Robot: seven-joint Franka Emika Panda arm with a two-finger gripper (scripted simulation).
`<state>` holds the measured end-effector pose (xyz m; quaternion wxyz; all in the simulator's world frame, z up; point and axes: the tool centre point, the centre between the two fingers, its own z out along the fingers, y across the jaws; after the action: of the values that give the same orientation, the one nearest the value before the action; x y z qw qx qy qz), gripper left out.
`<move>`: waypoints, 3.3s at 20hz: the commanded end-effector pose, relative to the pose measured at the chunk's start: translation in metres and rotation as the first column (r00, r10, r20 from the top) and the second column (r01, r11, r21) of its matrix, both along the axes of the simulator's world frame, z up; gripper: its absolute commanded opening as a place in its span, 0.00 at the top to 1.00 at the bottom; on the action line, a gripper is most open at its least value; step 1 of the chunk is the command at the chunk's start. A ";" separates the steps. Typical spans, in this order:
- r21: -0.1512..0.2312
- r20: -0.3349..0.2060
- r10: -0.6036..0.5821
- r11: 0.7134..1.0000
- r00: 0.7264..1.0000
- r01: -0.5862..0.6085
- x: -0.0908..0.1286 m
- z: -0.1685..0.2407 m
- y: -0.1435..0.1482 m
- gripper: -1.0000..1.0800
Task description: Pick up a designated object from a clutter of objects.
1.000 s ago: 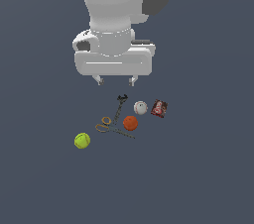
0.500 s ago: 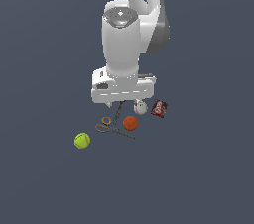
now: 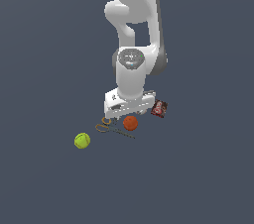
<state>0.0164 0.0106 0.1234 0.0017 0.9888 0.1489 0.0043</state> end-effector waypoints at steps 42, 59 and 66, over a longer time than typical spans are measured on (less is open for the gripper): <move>0.002 -0.008 0.048 0.999 0.999 -0.048 -0.005 -0.069 0.006 1.00; 0.002 -0.008 0.049 0.999 0.999 -0.049 0.036 0.047 0.008 1.00; 0.003 -0.009 0.050 0.999 0.999 -0.050 0.061 0.114 0.010 1.00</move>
<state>0.0718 0.0199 0.2220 -0.0003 0.9849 0.1733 -0.0003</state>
